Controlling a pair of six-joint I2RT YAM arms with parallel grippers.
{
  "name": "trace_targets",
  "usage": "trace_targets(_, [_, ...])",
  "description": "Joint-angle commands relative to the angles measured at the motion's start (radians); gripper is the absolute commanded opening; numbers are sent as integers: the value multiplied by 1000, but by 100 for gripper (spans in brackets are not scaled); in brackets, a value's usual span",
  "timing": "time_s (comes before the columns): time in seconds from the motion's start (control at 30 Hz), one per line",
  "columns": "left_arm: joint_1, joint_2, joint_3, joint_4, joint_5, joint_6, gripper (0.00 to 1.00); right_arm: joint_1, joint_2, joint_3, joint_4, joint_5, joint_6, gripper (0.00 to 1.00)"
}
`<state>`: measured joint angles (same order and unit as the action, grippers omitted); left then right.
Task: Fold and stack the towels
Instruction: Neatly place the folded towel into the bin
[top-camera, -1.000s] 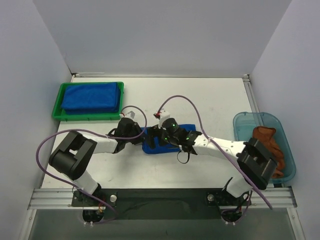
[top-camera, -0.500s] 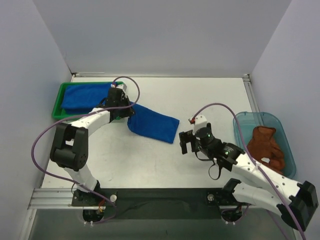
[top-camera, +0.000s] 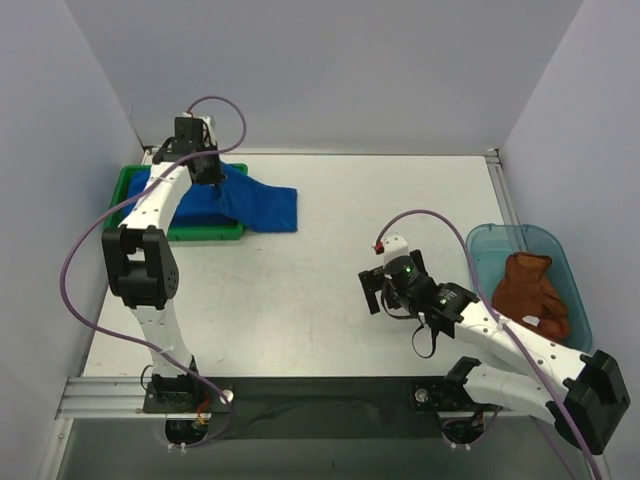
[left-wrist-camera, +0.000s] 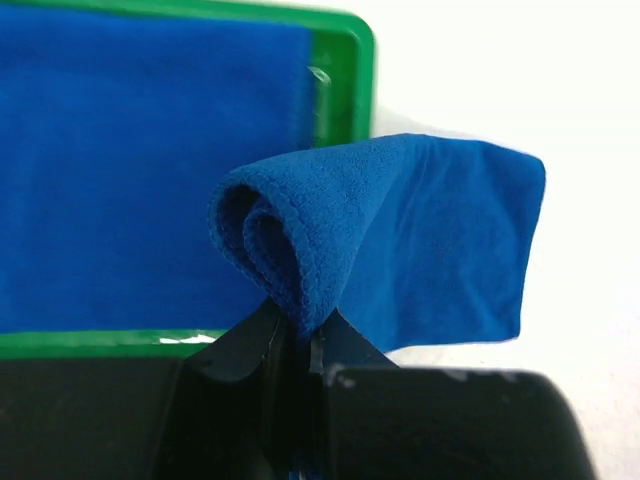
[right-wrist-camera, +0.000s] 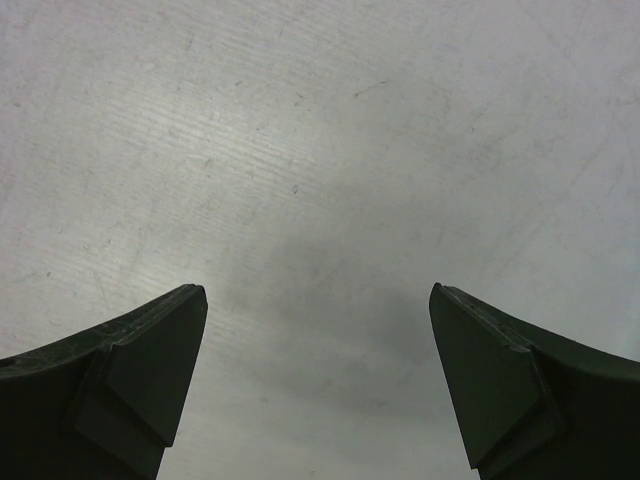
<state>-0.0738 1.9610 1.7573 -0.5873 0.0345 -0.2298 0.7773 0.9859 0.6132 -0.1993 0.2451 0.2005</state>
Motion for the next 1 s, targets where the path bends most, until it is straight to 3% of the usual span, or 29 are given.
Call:
trace_targets(0.0, [51,18,160,-127,-71,101,0,-10,37,48,-17,-4,-27,100])
trace_targets(0.37, [161,239,596,-335,-102,224,0,-15,207,194,-68,-40,-41,98])
trace_targets(0.97, [223,262,620,-338,-219,397,0,-9,324,345,-170,-50,-53,97])
